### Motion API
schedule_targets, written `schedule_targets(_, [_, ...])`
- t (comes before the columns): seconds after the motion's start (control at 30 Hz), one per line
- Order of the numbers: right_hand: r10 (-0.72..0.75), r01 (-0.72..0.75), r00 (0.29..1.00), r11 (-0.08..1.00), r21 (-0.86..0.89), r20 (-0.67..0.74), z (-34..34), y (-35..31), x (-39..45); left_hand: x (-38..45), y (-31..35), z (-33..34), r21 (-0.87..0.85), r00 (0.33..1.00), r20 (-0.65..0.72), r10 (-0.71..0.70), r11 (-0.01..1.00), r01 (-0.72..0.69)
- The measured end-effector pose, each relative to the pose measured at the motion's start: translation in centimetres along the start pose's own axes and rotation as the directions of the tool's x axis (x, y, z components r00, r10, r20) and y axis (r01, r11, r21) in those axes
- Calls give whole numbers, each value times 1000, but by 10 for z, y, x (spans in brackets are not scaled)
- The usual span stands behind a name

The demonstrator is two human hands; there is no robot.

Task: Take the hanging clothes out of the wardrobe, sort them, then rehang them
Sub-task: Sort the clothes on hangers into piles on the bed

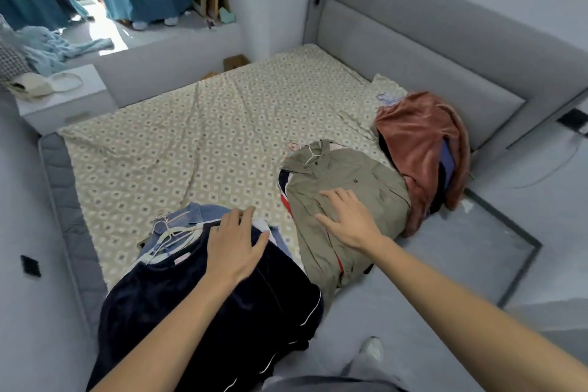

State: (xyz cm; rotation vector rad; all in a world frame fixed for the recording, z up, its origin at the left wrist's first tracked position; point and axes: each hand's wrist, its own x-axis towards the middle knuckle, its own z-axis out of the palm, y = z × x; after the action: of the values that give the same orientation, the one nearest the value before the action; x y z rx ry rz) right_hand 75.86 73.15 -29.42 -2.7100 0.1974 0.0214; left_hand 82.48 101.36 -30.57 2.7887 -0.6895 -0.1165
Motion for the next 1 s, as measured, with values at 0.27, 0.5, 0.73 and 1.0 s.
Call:
schedule_targets(0.27, [-27,27,999,999,-24,-28,-50,124,16,79,112,29,-6,999,-33,3,1000,-4])
schedule_targets(0.5, [-52,54,998,998,-40,44,-93,231,46,125,180,58,-1,993,-46,-108,994,108])
schedule_targets(0.73, [-82,90,987,995,-49,136,-103,288,125,170,204,88,-15,981,-26,-191,982,190])
schedule_targets(1.0, [-98,109,980,993,-50,174,-94,332,226,276,198,125,-37,969,71,-238,970,241])
